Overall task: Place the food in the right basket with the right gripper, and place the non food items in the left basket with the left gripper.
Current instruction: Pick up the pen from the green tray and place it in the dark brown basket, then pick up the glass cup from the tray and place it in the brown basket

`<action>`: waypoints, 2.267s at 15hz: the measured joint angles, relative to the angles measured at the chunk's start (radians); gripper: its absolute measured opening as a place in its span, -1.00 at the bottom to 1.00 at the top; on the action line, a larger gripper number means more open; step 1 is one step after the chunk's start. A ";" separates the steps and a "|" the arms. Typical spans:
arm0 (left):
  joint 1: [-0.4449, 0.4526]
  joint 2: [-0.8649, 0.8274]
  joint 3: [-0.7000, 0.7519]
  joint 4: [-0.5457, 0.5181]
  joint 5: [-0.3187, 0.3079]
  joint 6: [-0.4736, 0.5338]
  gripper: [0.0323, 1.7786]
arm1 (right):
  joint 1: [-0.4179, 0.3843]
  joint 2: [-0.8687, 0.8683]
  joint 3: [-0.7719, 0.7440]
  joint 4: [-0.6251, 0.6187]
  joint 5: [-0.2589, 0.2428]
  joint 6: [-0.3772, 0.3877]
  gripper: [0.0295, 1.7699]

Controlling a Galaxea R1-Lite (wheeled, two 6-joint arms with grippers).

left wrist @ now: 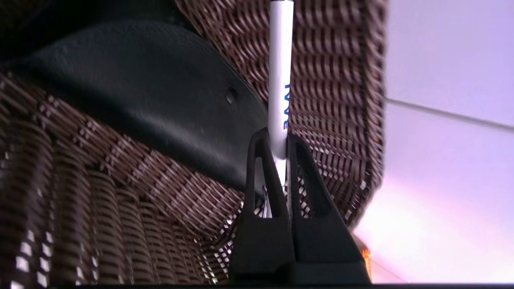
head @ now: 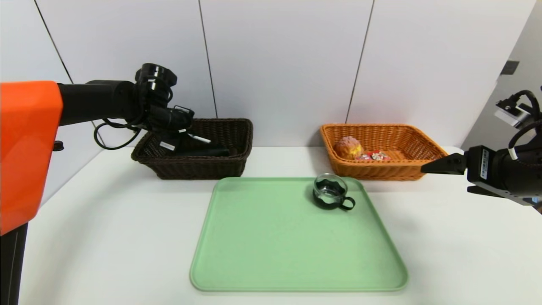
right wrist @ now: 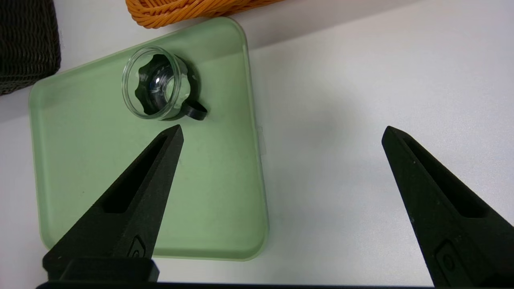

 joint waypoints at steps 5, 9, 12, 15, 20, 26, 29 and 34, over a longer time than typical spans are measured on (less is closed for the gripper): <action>0.005 0.023 -0.001 0.003 -0.005 0.013 -0.33 | 0.005 0.005 -0.003 0.000 0.000 0.000 0.93; 0.003 0.000 -0.001 0.005 -0.004 0.023 0.17 | 0.005 0.004 -0.003 0.001 -0.001 0.001 0.93; -0.051 -0.109 -0.001 0.003 0.001 0.118 0.41 | 0.008 0.003 0.002 0.003 -0.001 0.001 0.93; -0.180 -0.224 0.002 0.012 0.006 0.363 0.57 | 0.015 0.002 0.003 0.003 -0.001 0.001 0.93; -0.409 -0.291 0.018 0.127 0.011 0.730 0.73 | 0.016 -0.002 0.005 0.003 -0.004 0.001 0.93; -0.604 -0.193 0.001 0.219 0.136 0.798 0.83 | 0.014 -0.002 0.013 0.002 -0.003 0.005 0.93; -0.659 -0.140 -0.002 0.196 0.169 0.789 0.86 | 0.014 -0.001 0.026 0.002 -0.003 0.004 0.93; -0.691 -0.060 -0.008 0.103 0.219 0.800 0.88 | 0.014 -0.004 0.045 0.001 -0.003 0.005 0.93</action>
